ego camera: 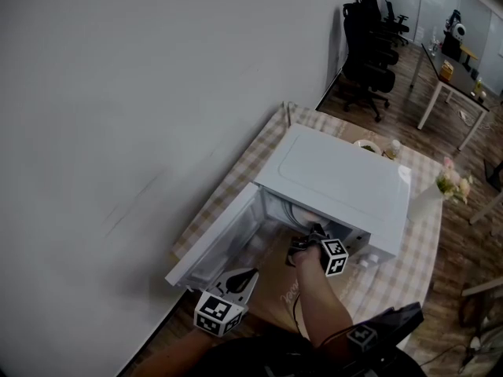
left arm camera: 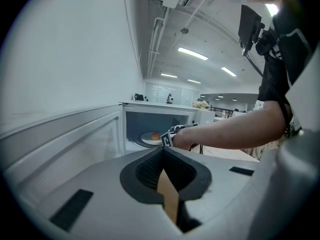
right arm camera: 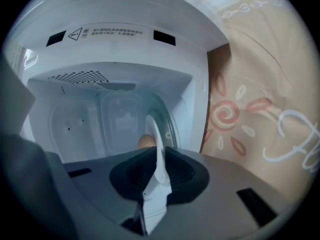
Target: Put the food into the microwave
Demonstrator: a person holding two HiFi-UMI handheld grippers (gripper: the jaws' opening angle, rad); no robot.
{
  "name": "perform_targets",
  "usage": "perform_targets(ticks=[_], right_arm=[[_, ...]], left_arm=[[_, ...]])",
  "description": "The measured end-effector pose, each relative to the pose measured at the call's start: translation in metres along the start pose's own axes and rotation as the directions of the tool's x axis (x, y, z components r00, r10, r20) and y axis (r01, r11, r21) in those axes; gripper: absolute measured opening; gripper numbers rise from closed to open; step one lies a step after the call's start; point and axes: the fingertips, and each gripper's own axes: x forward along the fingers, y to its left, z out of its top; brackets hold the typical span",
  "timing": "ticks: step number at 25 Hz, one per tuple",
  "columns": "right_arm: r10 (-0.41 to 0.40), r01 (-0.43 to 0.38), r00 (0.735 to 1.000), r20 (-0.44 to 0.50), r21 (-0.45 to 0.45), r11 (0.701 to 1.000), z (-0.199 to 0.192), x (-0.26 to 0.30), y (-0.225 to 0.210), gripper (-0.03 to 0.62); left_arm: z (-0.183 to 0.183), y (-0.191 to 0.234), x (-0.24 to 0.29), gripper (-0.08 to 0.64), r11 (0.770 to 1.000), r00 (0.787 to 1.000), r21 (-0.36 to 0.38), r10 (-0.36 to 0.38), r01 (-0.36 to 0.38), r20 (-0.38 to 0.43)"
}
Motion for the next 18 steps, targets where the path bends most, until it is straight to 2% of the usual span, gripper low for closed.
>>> perform_targets(ticks=[4,7,11,18], right_arm=[[-0.039,0.039,0.999,-0.007,0.070,0.997,0.000,-0.003,-0.003,0.045],[-0.040,0.042,0.999,-0.016,0.166,0.985,0.000,-0.002,-0.005,0.046],[0.037,-0.031,0.999,-0.014,0.325,0.945,-0.006,0.003,-0.001,0.051],[0.079,-0.086,0.996,0.037,0.483,0.872,-0.011,-0.002,0.002,0.067]], left_arm=[[0.001,-0.001,-0.002,0.008,1.000,1.000,-0.001,0.000,0.000,-0.001],[0.001,-0.002,-0.004,0.008,1.000,1.000,0.005,0.000,0.000,-0.002],[0.000,-0.001,-0.006,0.008,1.000,1.000,0.011,0.000,0.000,-0.001],[0.004,0.001,-0.010,0.008,1.000,1.000,0.028,0.000,0.001,-0.002]])
